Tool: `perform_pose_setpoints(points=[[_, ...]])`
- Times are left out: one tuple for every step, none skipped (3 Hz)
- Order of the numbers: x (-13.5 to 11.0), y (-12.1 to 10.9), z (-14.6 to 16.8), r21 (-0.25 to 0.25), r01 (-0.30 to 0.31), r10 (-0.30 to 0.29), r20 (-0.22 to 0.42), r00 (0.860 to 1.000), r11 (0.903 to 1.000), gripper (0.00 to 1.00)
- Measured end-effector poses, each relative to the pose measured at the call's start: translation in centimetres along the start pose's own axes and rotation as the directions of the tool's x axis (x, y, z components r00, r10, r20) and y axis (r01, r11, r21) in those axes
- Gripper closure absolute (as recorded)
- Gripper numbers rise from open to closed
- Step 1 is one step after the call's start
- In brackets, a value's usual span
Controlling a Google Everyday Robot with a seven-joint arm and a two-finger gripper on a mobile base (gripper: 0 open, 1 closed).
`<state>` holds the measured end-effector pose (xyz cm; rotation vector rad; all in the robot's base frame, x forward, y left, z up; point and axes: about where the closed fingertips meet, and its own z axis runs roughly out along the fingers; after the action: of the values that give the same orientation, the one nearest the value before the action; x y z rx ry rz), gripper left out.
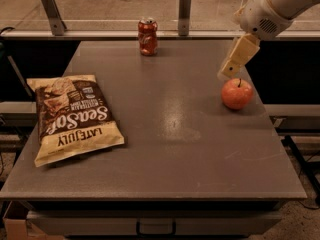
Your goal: Move brown chip bag near apple
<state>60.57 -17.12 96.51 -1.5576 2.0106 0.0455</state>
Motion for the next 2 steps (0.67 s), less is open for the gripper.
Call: perform_pose_setpoints(points=[[0.00,0.00,0.01,0.000,0.000,0.000,0.000,1.000,1.0000,0.00],[-0.67,-0.27,0.84,-0.006,-0.019,0.019,0.038,0.999,0.9998,0.00]])
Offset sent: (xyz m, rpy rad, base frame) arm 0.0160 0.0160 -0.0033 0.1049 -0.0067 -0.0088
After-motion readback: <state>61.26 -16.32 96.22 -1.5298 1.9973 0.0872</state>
